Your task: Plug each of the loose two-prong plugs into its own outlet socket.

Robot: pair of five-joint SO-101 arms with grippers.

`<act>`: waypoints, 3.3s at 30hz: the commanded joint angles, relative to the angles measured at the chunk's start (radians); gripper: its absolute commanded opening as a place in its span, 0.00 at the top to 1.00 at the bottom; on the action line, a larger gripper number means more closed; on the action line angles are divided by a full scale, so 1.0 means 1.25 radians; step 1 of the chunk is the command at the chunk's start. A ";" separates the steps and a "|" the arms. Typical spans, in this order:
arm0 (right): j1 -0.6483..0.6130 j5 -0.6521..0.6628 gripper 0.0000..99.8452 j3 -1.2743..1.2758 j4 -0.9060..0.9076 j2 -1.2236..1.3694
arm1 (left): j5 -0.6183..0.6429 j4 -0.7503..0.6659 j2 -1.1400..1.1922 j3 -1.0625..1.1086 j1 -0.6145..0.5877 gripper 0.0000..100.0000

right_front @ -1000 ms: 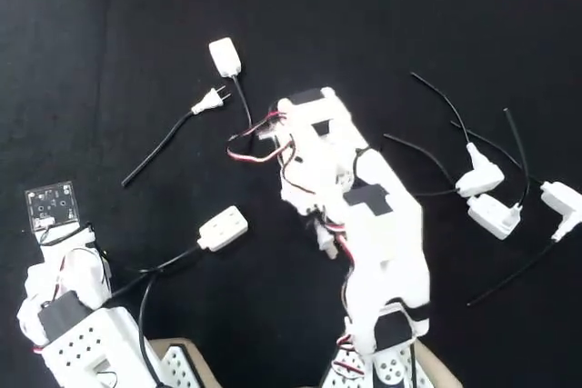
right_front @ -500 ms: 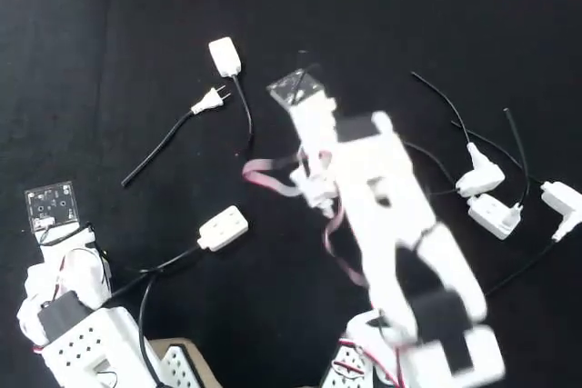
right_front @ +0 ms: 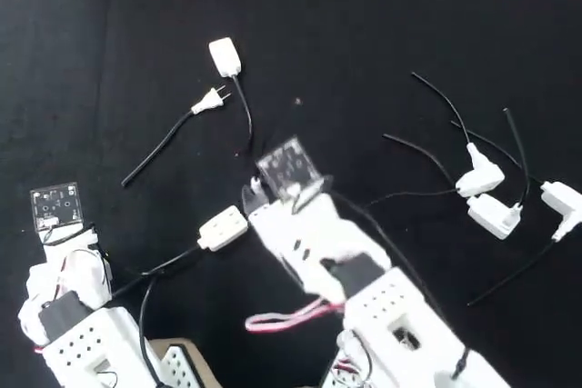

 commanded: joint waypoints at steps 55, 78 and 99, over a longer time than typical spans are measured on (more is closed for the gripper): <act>-0.104 -0.025 0.99 0.145 -0.433 0.160 | -0.006 -0.007 -0.002 -0.004 0.031 0.86; -0.071 -0.083 0.99 0.029 -0.382 0.339 | -0.007 -0.009 -0.002 -0.004 0.031 0.86; -0.103 0.031 0.99 -0.051 -0.204 0.434 | -0.007 -0.007 -0.002 -0.004 0.031 0.86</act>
